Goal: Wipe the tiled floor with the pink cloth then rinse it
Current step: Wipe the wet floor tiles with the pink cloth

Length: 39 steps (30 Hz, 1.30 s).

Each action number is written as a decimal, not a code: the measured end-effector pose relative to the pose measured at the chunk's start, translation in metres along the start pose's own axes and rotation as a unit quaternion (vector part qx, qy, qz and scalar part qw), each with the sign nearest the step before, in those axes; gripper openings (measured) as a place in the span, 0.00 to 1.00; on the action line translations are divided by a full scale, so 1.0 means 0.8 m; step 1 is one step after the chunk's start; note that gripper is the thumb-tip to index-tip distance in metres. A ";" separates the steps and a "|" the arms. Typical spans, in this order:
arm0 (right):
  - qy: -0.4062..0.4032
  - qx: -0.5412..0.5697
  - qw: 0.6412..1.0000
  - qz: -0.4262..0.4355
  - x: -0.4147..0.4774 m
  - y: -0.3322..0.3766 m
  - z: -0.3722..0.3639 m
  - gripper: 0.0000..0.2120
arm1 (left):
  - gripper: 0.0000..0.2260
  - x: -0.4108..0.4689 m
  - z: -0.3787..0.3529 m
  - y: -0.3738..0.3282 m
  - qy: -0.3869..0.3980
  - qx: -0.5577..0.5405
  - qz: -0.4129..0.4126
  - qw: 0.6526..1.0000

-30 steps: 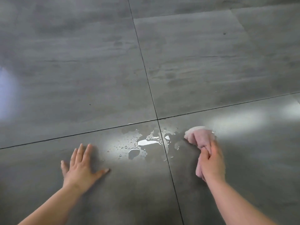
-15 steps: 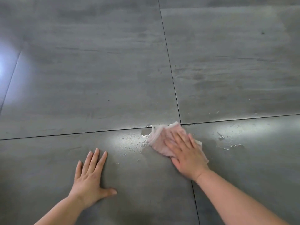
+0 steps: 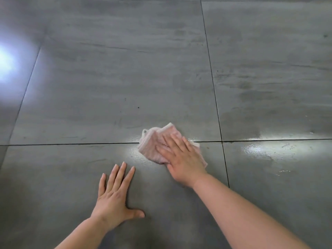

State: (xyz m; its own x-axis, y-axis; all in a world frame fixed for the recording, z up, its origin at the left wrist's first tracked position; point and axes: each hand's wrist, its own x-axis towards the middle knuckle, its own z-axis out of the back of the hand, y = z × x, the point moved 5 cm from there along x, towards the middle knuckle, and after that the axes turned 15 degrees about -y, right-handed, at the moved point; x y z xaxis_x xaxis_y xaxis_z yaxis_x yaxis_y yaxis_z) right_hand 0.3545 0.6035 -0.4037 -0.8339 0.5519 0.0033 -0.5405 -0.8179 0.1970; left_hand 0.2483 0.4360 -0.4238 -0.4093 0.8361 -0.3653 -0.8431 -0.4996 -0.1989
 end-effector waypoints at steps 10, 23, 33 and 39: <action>-0.071 -0.011 0.889 -0.453 -0.094 -0.109 0.033 0.24 | 0.57 -0.019 0.030 0.009 -0.034 -0.036 0.045 0.998; 0.036 -0.029 0.988 -0.145 -0.063 -0.051 0.025 0.31 | 0.53 -0.049 0.038 0.038 0.020 0.000 0.141 0.990; 0.145 0.084 0.983 0.073 -0.048 0.133 -0.011 0.29 | 0.46 -0.057 0.047 0.062 0.002 -0.065 0.166 0.984; 0.104 0.067 0.988 0.096 -0.028 0.078 0.004 0.27 | 0.29 -0.090 0.033 0.092 0.003 -0.076 0.215 0.974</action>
State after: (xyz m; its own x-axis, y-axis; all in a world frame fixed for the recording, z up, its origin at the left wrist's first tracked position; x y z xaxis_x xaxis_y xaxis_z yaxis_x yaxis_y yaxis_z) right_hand 0.3396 0.5404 -0.3886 -0.9317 0.3327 -0.1458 -0.3630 -0.8676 0.3399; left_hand 0.2066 0.3447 -0.3881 -0.7105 0.5416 -0.4494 -0.5327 -0.8311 -0.1595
